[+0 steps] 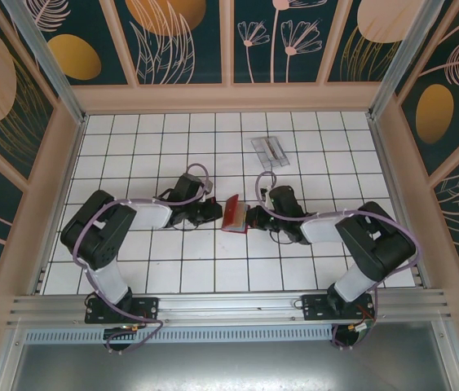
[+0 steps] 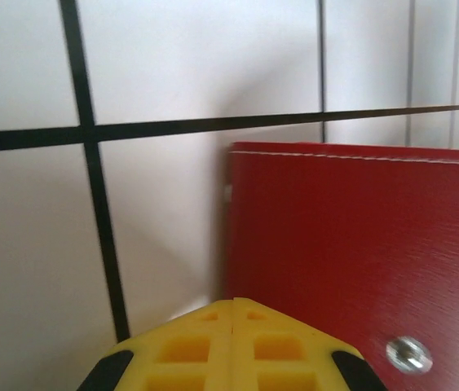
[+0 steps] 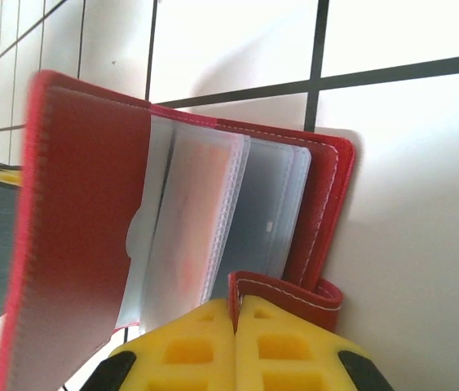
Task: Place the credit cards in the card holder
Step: Close the card holder at the center of the table.
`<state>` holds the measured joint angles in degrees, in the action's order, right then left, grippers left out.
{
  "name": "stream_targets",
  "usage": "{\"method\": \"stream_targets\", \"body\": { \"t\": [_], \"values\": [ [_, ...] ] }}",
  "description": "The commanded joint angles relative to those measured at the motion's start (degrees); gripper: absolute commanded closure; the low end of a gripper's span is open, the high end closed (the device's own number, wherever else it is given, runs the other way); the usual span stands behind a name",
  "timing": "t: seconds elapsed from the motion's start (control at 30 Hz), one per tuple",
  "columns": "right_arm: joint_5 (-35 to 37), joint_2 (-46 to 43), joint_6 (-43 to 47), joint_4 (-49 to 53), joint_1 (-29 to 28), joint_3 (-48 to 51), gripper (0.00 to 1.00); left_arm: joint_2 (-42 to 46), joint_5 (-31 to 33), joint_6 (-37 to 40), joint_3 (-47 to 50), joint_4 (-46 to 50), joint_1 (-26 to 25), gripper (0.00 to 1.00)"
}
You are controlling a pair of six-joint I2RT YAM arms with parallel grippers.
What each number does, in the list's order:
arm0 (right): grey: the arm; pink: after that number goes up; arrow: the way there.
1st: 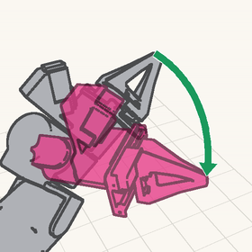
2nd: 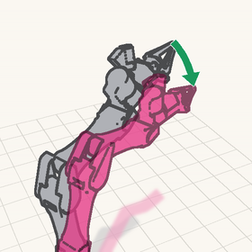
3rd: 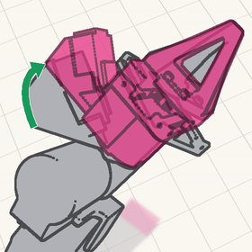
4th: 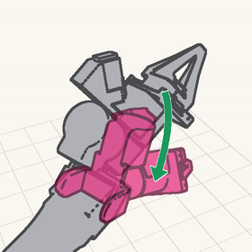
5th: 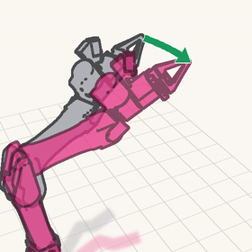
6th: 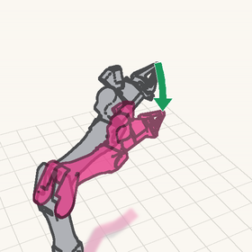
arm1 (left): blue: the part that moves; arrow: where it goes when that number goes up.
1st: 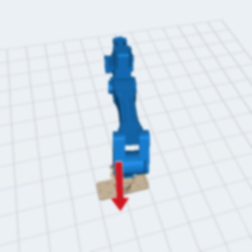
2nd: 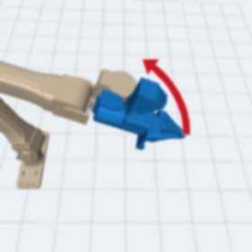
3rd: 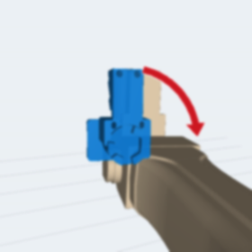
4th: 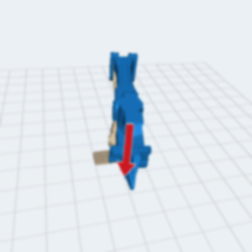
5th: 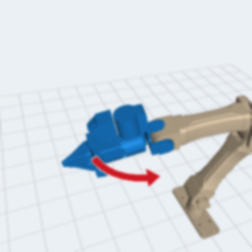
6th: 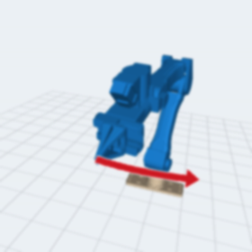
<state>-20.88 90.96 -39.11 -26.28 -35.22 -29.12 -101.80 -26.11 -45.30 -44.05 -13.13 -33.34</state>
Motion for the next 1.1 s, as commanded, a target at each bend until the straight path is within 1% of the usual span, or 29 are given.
{"method": "stream_targets", "body": {
  "t": [0.0,0.07,0.17,0.3,0.43,0.7,0.83,0.93,1.07],
  "values": [
    [0.45,-1.99,-1.89,-2.54,0.31,1.58,0.87,-1.21,1.36,0.84,-0.68,-0.32,-0.80,0.97],
    [0.88,-2.78,-2.38,-2.46,0.29,2.07,0.80,-1.16,2.09,0.82,-0.31,-0.57,-1.07,0.97],
    [3.10,-4.71,-2.52,-1.57,0.36,3.07,0.77,-1.14,2.80,1.11,-0.36,0.04,-1.16,0.96],
    [4.30,-7.13,-1.72,1.49,0.84,2.44,0.73,0.79,4.14,1.50,0.02,1.63,-1.29,0.94],
    [5.18,-8.66,-0.82,3.61,1.03,2.21,0.70,2.50,3.11,0.68,-0.69,2.05,-1.50,0.91],
    [4.88,-8.60,0.24,5.43,1.20,1.62,0.71,3.05,4.84,0.74,-3.14,3.82,-4.03,0.90],
    [5.06,-9.30,1.50,6.72,1.21,0.87,0.62,2.17,5.88,1.11,-3.93,4.77,-4.80,0.89],
    [4.02,-9.00,2.43,6.73,1.05,0.09,0.58,1.97,6.67,1.07,-3.59,4.51,-4.98,0.89],
    [3.90,-6.99,3.70,7.23,0.62,-1.29,0.56,1.89,6.64,1.33,-4.05,5.50,-4.98,0.89]
  ]
}}
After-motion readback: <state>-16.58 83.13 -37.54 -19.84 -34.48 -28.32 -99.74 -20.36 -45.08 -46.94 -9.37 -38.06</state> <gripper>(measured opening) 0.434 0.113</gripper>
